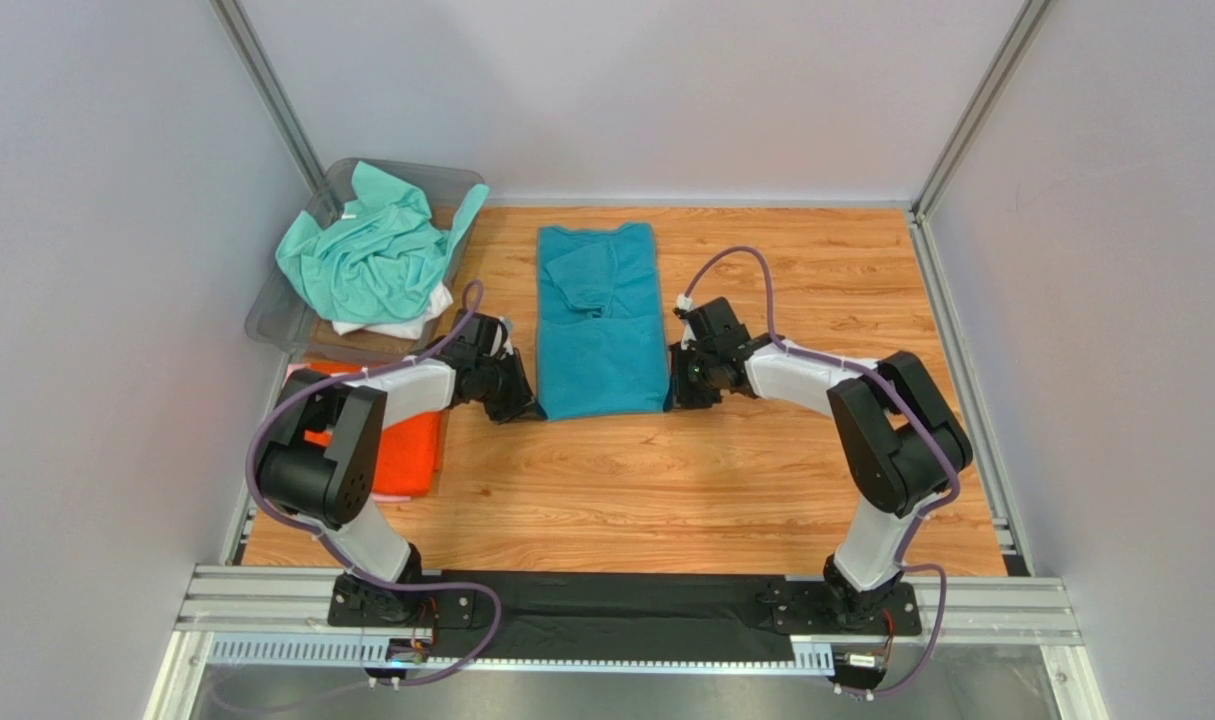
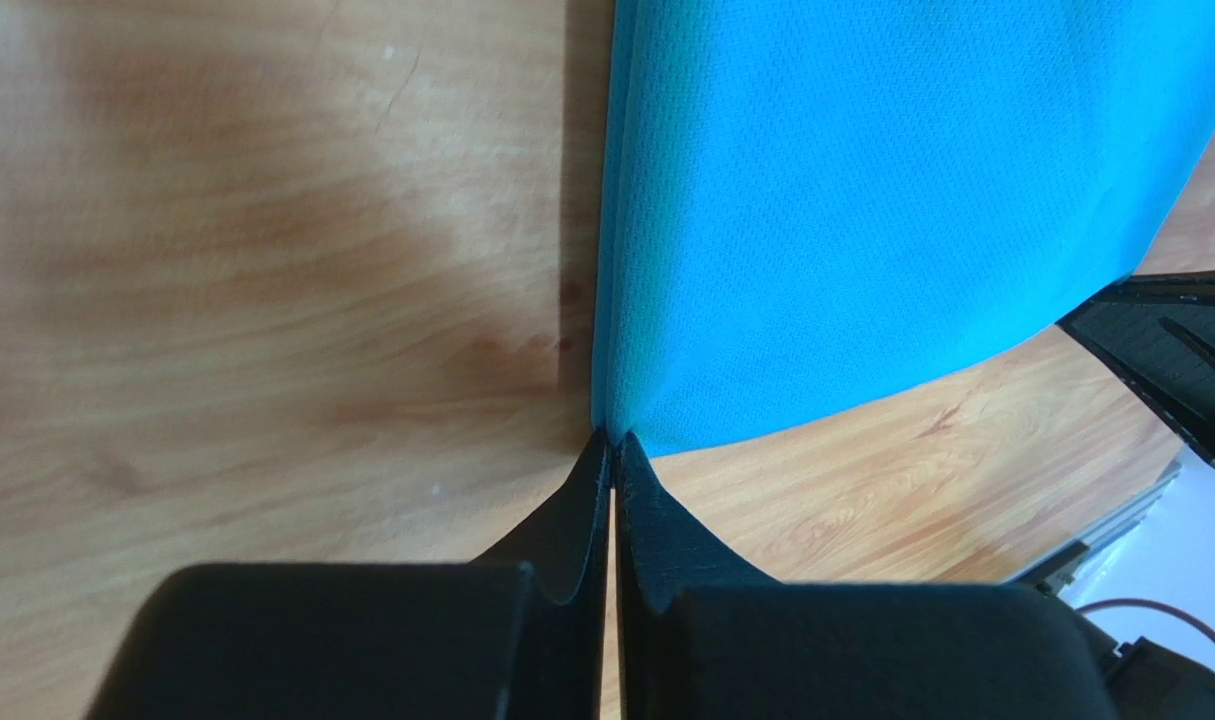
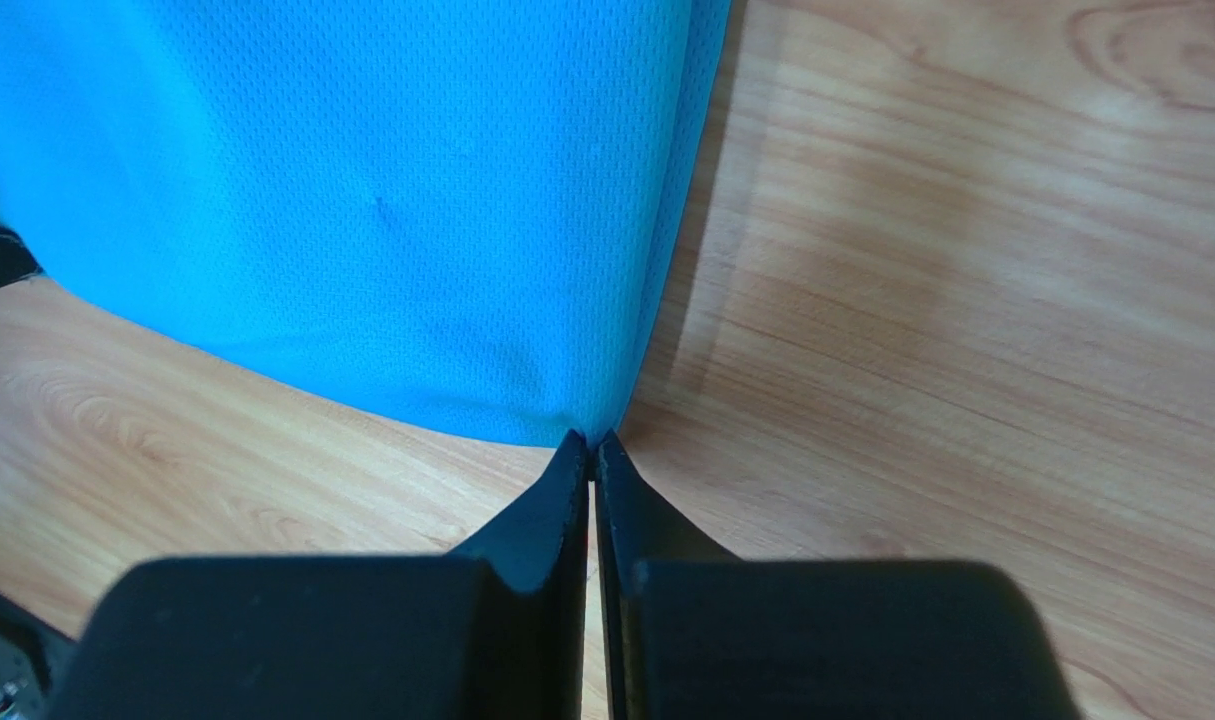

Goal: Fold and stack the t-shirts
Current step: Fold the tshirt

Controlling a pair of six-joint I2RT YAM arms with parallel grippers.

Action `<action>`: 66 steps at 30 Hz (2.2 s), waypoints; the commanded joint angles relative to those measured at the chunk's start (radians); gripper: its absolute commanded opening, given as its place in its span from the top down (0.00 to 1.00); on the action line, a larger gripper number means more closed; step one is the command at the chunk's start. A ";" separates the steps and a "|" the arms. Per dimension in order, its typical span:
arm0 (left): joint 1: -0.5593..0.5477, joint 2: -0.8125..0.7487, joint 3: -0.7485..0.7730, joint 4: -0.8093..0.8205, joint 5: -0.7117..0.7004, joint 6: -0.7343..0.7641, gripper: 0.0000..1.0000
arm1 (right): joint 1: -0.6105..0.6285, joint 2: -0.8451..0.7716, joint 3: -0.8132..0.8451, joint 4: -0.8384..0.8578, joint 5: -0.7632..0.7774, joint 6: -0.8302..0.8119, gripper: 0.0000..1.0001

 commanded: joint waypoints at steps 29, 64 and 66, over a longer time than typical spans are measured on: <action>-0.159 -1.190 -0.165 -0.462 -0.095 -0.086 1.00 | 0.182 -0.841 -0.225 -0.432 -0.677 0.265 1.00; -0.159 -0.431 0.117 -0.050 -0.005 0.032 1.00 | -0.269 -0.694 -0.281 -0.417 -0.633 0.098 1.00; -0.159 -0.359 0.154 -0.030 0.015 0.032 1.00 | -0.303 -0.671 -0.290 -0.377 -0.625 0.104 1.00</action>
